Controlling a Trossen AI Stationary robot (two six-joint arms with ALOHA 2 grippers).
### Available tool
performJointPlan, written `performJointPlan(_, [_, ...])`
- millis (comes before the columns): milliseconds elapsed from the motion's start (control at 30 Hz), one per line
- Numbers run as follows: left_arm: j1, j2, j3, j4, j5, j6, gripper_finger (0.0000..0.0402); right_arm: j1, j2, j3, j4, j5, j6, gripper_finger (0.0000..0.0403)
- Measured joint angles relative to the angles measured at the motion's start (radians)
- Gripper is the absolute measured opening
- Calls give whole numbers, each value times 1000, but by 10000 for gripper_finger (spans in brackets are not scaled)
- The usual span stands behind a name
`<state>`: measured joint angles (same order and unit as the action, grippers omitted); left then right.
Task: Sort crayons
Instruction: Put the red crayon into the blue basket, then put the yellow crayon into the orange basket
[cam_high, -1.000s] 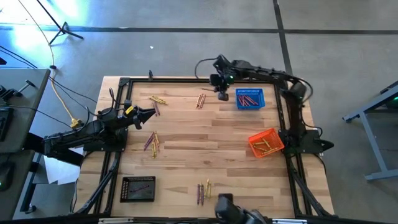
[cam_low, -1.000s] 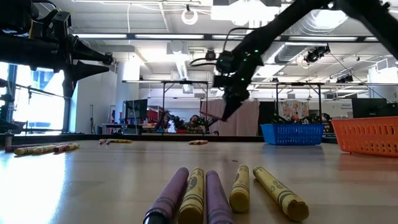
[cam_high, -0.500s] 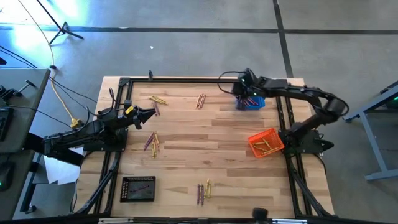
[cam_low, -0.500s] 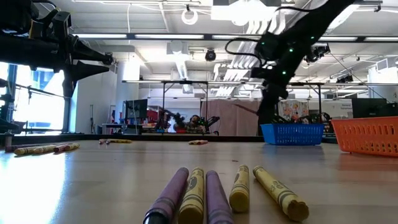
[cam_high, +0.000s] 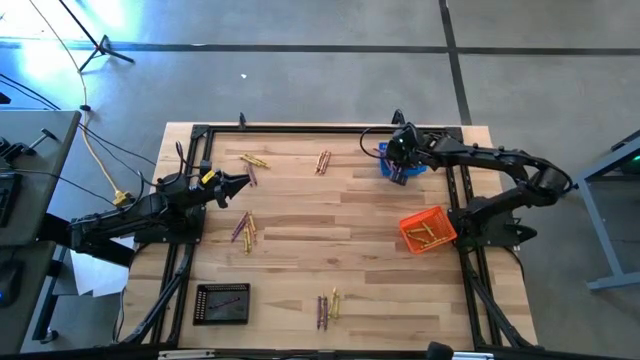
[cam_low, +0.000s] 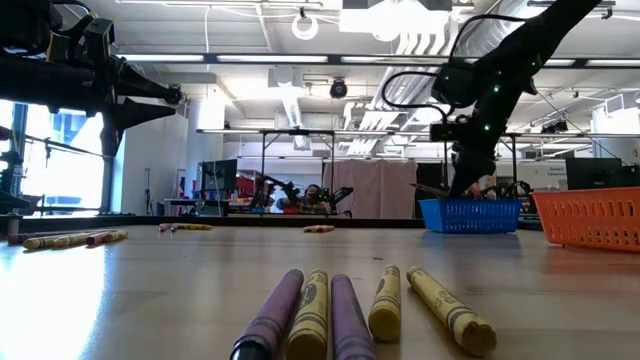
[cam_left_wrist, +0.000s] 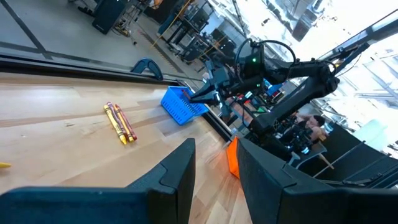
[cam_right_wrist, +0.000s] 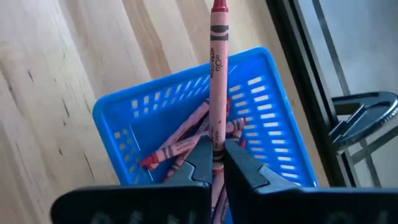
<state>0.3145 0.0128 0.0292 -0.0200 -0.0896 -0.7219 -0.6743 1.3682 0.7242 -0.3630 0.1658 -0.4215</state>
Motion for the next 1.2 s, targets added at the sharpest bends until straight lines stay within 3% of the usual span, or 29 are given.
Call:
performJointPlan(300, [0, 0, 0, 0, 0, 0, 106, 0, -9, 0, -32, 122, 107, 38])
performJointPlan(533, [0, 0, 0, 0, 0, 0, 106, 0, -9, 0, -128, 141, 166, 87])
performJointPlan(733, [0, 0, 0, 0, 0, 0, 106, 1, -11, 13, -142, 192, 204, 96])
performJointPlan(933, [0, 0, 0, 0, 0, 0, 106, 48, -66, 131, -131, 200, 242, 90])
performJointPlan(1200, [0, 0, 0, 0, 0, 0, 106, 216, -150, 304, -43, 144, 263, 85])
